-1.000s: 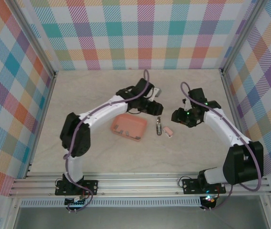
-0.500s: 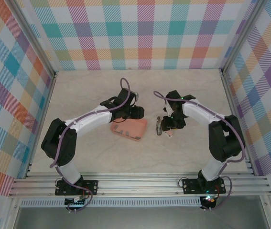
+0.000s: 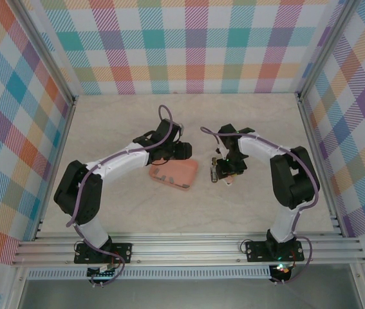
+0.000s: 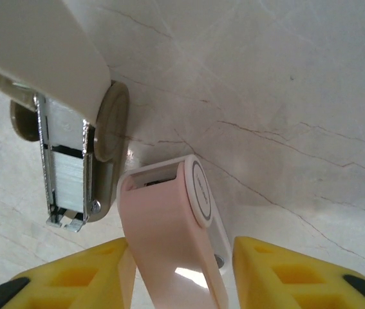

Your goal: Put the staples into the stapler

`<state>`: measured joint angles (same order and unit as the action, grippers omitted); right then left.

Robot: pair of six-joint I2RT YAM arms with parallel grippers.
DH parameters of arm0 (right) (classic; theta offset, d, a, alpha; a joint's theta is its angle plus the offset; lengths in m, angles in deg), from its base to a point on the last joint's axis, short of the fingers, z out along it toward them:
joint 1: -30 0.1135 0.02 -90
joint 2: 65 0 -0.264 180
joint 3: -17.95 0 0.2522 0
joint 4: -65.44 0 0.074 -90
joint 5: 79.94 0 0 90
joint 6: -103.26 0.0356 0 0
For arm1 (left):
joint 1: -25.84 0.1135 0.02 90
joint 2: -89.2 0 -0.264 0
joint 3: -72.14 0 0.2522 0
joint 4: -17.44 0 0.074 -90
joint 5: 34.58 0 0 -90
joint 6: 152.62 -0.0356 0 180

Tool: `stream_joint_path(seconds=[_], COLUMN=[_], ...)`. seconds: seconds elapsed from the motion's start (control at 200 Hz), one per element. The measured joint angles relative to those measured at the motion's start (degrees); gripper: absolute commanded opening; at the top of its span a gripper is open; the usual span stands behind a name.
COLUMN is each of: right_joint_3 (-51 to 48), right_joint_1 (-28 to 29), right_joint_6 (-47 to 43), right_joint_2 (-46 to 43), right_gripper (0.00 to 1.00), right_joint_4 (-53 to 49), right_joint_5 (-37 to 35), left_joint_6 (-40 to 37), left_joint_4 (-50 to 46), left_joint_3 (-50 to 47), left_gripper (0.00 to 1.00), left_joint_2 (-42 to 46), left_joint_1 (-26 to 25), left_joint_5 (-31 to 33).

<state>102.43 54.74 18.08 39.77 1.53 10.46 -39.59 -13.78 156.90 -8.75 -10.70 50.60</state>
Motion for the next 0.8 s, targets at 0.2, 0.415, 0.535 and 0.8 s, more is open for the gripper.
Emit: stream_joint_path(seconds=[0.2,0.415,0.535,0.8], right_joint_3=[0.02,0.72,1.99,9.53], right_joint_1=[0.11,-0.57,-2.45,-5.49], right_joint_6=[-0.28,-0.35,-0.11,0.48], right_joint_2=[0.15,0.15,0.15,3.76], right_gripper=[0.24,0.20,0.20,0.21], right_joint_4=[0.57,0.13,-0.02,-0.52], right_joint_5=[-0.39,-1.31,-2.38,-4.61], left_joint_6=[-0.02,-0.04,-0.07,-0.09], left_joint_4=[0.07,0.07,0.07,0.00], left_joint_3=[0.00,0.00,0.00,0.00], left_gripper=[0.48,0.48,0.48,0.48], left_joint_2=[0.00,0.00,0.02,0.35], left_joint_1=[0.00,0.00,0.00,0.00], left_joint_5=[0.02,0.28,0.68,1.11])
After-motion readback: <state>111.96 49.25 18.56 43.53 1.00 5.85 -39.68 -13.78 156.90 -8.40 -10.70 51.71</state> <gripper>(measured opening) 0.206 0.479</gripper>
